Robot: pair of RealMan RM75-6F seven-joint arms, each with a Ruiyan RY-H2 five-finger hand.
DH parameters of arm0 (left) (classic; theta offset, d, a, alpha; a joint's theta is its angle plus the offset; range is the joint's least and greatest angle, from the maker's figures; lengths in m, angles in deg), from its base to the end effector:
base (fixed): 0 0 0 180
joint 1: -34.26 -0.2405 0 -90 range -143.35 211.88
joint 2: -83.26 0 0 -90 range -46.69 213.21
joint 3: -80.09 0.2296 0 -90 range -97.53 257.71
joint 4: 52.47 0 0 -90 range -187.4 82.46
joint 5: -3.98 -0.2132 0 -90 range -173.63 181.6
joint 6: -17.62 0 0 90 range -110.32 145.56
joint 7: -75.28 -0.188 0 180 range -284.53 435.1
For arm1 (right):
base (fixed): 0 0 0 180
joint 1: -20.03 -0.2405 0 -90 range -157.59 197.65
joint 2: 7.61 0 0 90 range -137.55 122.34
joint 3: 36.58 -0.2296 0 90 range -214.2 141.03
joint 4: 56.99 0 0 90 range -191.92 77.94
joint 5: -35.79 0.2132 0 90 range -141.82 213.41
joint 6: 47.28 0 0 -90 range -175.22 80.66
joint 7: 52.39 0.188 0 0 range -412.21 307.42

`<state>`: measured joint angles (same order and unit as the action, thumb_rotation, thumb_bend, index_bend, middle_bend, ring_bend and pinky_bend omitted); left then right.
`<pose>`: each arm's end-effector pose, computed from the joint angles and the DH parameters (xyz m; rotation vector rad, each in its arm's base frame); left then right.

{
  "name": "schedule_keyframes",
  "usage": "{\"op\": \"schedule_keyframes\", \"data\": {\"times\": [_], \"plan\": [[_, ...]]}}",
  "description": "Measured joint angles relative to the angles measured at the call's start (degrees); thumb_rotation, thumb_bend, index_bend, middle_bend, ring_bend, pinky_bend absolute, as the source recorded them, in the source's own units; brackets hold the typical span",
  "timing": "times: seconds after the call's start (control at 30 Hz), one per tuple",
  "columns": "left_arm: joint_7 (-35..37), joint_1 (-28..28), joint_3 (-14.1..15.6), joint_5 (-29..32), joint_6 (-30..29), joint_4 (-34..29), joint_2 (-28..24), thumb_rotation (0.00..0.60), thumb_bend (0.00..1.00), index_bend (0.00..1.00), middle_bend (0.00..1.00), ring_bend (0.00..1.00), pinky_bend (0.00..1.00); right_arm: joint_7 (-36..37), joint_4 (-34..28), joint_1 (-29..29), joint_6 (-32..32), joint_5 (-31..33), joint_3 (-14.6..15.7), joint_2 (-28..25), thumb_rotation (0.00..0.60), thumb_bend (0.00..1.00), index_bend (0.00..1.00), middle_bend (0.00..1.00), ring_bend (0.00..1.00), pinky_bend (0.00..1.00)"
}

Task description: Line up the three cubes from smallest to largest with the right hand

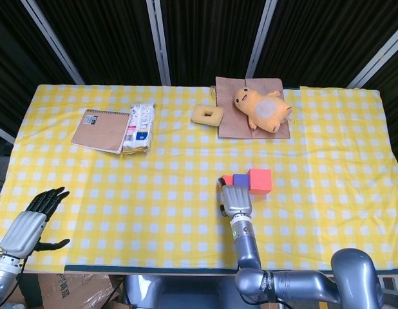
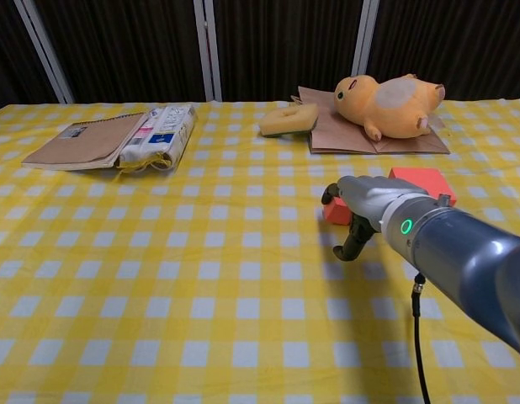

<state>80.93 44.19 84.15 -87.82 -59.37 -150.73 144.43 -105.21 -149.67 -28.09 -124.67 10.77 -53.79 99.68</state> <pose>-0.2587 0.2126 0.0992 -1.6191 -1.1200 -0.9400 -0.0867 -0.3238 -0.0904 1.6024 -1.2085 0.5847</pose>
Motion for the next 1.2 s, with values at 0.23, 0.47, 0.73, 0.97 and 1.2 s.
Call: {"op": "schedule_keyframes", "data": {"times": [0.23, 0.47, 0.73, 0.97, 1.2], "plan": [[-0.2, 0.0, 0.0, -0.1, 0.0, -0.1, 0.0, 0.6, 0.0, 0.0, 0.0, 0.0, 0.0, 0.4, -1.3, 0.5, 0.2, -0.4, 0.1, -0.3, 0.6, 0.44, 0.16, 0.98, 1.0, 1.0], [-0.1, 0.0, 0.0, -0.1, -0.1, -0.1, 0.0, 0.6, 0.0, 0.0, 0.0, 0.0, 0.0, 0.3, -2.1, 0.3, 0.0, -1.1, 0.3, 0.6, 0.6, 0.44, 0.16, 0.98, 1.0, 1.0], [0.2, 0.0, 0.1, -0.2, -0.1, 0.0, -0.1, 0.6, 0.0, 0.0, 0.0, 0.0, 0.0, -0.2, -1.0, 0.6, -0.4, -0.3, 0.0, 0.3, 0.6, 0.44, 0.16, 0.98, 1.0, 1.0], [0.1, 0.0, 0.0, -0.3, -0.1, 0.0, -0.1, 0.6, 0.0, 0.0, 0.0, 0.0, 0.0, -0.5, -1.3, 1.1, -0.9, -0.3, 0.3, -0.2, 0.6, 0.44, 0.16, 0.98, 1.0, 1.0], [0.2, -0.1, 0.1, -0.4, -0.4, 0.0, 0.0, 0.6, 0.0, 0.0, 0.0, 0.0, 0.0, -0.6, -2.6, 1.6, -1.9, -0.8, 0.6, -0.6, 0.6, 0.44, 0.16, 0.98, 1.0, 1.0]]}}
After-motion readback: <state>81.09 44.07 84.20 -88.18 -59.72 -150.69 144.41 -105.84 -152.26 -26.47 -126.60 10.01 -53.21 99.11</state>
